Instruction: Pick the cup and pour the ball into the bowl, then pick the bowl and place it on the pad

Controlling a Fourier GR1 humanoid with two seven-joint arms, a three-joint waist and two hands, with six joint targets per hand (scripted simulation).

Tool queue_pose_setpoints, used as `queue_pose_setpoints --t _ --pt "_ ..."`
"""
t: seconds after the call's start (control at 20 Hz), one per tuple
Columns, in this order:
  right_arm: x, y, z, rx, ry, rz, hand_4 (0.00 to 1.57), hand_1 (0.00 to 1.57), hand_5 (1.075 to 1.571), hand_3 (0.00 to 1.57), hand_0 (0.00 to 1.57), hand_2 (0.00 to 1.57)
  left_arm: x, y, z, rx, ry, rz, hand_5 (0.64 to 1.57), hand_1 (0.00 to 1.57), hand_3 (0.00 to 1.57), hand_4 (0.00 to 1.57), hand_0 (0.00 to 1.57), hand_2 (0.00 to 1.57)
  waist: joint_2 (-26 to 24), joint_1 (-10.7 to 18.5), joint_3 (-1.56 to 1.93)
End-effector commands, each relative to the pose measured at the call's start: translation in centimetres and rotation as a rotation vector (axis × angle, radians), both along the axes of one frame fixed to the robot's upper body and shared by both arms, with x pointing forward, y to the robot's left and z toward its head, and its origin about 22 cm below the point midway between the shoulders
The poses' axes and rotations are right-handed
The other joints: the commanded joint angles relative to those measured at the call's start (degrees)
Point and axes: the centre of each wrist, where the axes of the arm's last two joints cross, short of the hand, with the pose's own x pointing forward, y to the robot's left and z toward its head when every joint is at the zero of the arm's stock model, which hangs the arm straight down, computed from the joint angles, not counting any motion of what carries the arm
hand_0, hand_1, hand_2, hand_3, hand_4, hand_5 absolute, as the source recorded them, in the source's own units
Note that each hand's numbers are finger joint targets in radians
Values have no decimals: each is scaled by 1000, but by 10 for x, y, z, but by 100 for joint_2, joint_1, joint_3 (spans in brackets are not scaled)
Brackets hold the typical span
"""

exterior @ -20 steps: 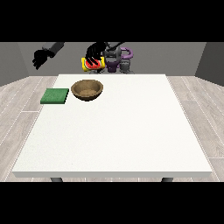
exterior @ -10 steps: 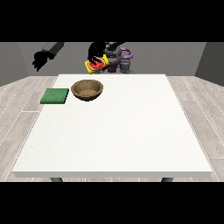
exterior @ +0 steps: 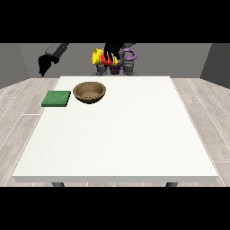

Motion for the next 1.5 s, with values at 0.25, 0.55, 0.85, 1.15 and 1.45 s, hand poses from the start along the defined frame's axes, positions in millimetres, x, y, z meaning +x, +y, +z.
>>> queue_pose_setpoints --t 0.25,0.55,0.85,1.15,1.45 --pt "32 54 5 59 12 48 729 0 1567 0 0 0 -12 32 26 -898 -50 59 1538 1370 1571 983 1370 1571 653 -103 -17" --pt "37 89 -2 69 140 27 625 0 1570 0 0 0 -28 75 -11 -1166 2 38 1553 1177 1444 922 1177 1527 592 77 -1" --pt "42 125 2 80 127 62 0 0 1571 0 0 0 -53 109 -68 -1367 284 16 719 0 0 0 0 0 741 -173 9" --pt "25 156 -20 99 192 20 0 0 1571 0 0 0 -44 127 -76 -1369 322 19 724 0 0 0 0 0 624 -51 25" --pt "14 141 -30 87 174 9 0 0 1571 0 0 0 -47 141 -96 -1400 326 9 739 0 0 0 0 0 749 -58 25"
